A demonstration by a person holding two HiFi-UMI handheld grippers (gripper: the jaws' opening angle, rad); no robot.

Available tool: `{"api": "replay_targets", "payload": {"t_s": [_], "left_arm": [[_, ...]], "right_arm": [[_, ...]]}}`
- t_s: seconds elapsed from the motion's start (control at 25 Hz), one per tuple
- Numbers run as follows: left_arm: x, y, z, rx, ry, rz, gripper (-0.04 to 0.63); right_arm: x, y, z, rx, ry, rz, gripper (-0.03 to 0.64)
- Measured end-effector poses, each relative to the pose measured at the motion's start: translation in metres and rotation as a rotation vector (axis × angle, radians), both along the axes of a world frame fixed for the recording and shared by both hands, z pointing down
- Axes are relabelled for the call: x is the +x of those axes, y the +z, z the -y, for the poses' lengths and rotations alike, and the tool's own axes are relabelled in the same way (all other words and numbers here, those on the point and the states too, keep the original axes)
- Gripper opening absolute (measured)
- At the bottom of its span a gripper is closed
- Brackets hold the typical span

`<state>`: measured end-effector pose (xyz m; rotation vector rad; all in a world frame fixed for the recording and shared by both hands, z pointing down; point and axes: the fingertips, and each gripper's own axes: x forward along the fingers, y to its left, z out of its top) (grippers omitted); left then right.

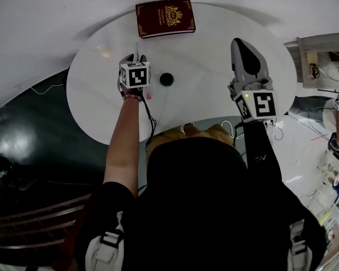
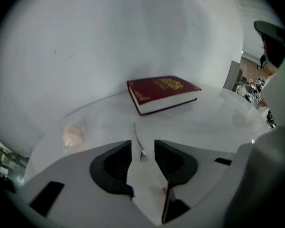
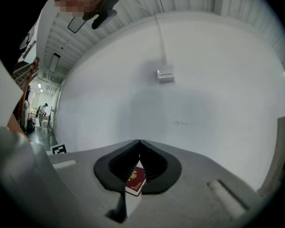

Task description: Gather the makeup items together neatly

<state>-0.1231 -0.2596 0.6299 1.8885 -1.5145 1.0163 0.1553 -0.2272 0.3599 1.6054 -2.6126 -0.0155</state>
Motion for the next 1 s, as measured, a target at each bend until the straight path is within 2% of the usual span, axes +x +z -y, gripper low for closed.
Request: {"api": "replay_targets", "payload": {"t_s": [0.04, 0.12, 0.2, 0.44, 0.56, 0.8, 1.0], "left_arm": [[-0.002, 0.010, -0.001, -0.027, -0.013, -0.009, 0.152], [-0.002, 0.019, -0.004, -0.053, -0.021, -0.031, 0.097], [0.005, 0.018, -0.004, -0.053, -0.001, -0.020, 0.046], [0.003, 0.012, -0.005, -0.035, -0.005, -0.025, 0.043], [-0.002, -0.013, -0.008, 0.026, -0.014, -0.017, 0.043], [-0.006, -0.096, -0.017, 0.230, -0.026, -0.005, 0.043], [-0.010, -0.156, -0.044, 0.358, -0.067, -0.009, 0.043]], "right_arm": [[-0.001, 0.001, 0.001, -0.007, 0.000, 0.009, 0.005], [-0.005, 0.002, 0.002, -0.013, -0.010, 0.012, 0.005], [-0.008, 0.002, 0.002, -0.014, -0.020, 0.010, 0.005], [-0.016, -0.001, 0.004, -0.009, -0.041, 0.021, 0.005], [-0.025, -0.006, 0.002, 0.002, -0.060, 0.030, 0.005], [-0.046, -0.022, -0.005, 0.036, -0.120, 0.078, 0.005], [-0.063, -0.038, -0.014, 0.080, -0.173, 0.090, 0.005]]}}
